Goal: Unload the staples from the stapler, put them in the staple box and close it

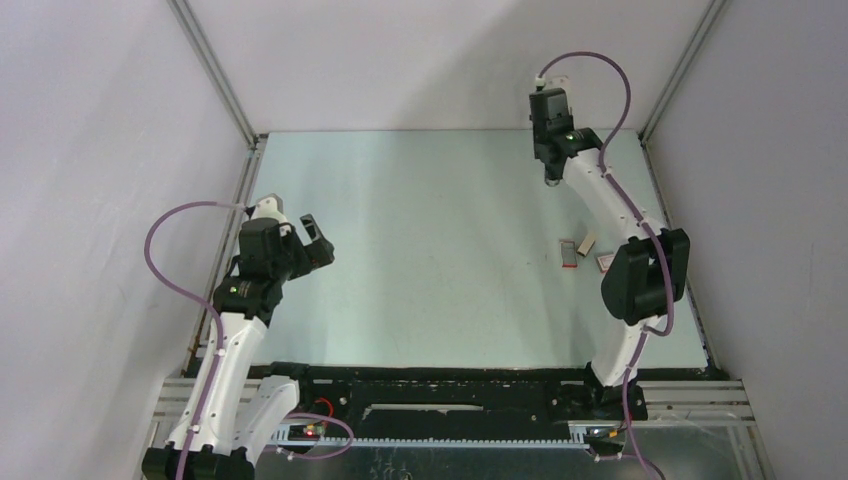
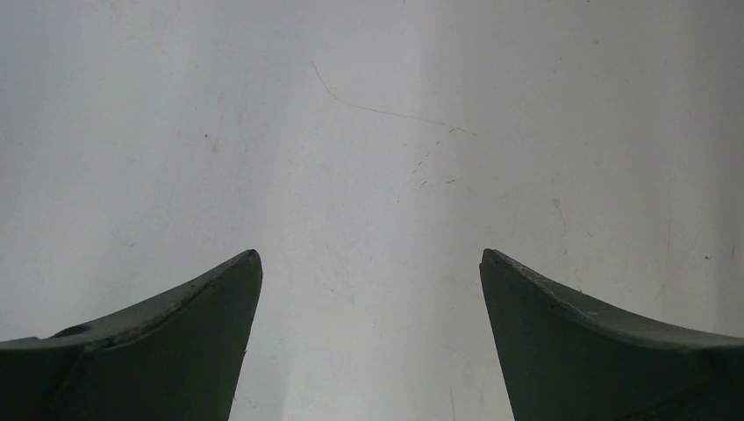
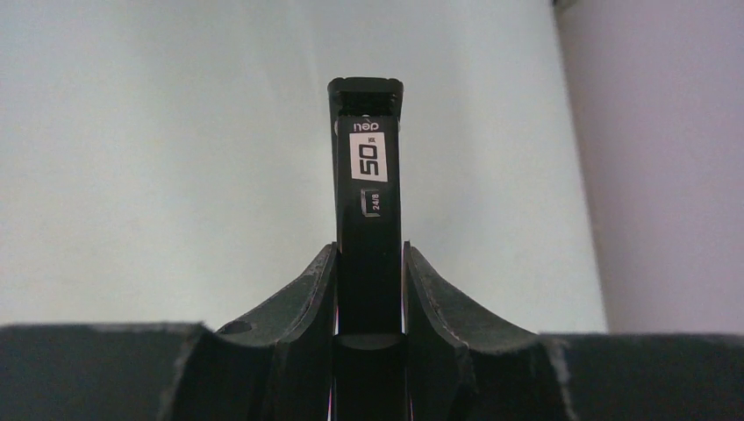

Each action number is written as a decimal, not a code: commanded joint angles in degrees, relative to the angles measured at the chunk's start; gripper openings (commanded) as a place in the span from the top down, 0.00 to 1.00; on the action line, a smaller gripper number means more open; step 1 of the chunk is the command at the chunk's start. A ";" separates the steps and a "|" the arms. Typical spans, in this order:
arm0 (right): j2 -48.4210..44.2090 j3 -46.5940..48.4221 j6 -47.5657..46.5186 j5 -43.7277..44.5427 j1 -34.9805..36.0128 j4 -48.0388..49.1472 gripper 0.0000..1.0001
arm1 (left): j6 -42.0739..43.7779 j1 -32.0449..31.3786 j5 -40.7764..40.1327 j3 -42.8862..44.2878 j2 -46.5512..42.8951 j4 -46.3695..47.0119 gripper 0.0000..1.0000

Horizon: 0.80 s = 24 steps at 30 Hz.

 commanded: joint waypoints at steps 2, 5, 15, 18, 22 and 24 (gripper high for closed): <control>-4.02 5.26 8.74 -10.24 2.79 -1.58 1.00 | 0.44 0.63 -0.15 2.60 -0.89 1.07 0.00; -5.55 3.95 12.43 -22.85 4.76 -2.51 1.00 | 0.86 0.66 1.18 2.39 -1.31 1.40 0.00; -17.49 -16.78 18.33 -46.25 12.09 8.37 1.00 | -0.08 1.10 6.57 0.18 -5.00 5.59 0.00; -19.56 -22.49 22.22 -50.16 12.56 11.87 1.00 | -0.62 1.01 9.96 -0.54 -5.13 8.82 0.00; -20.60 -26.58 24.69 -49.67 14.86 12.12 1.00 | -4.49 -2.03 11.66 -3.36 -6.88 15.46 0.00; -21.51 -28.83 25.30 -47.76 16.30 12.66 1.00 | -5.44 -7.93 8.08 -4.46 -7.07 18.14 0.00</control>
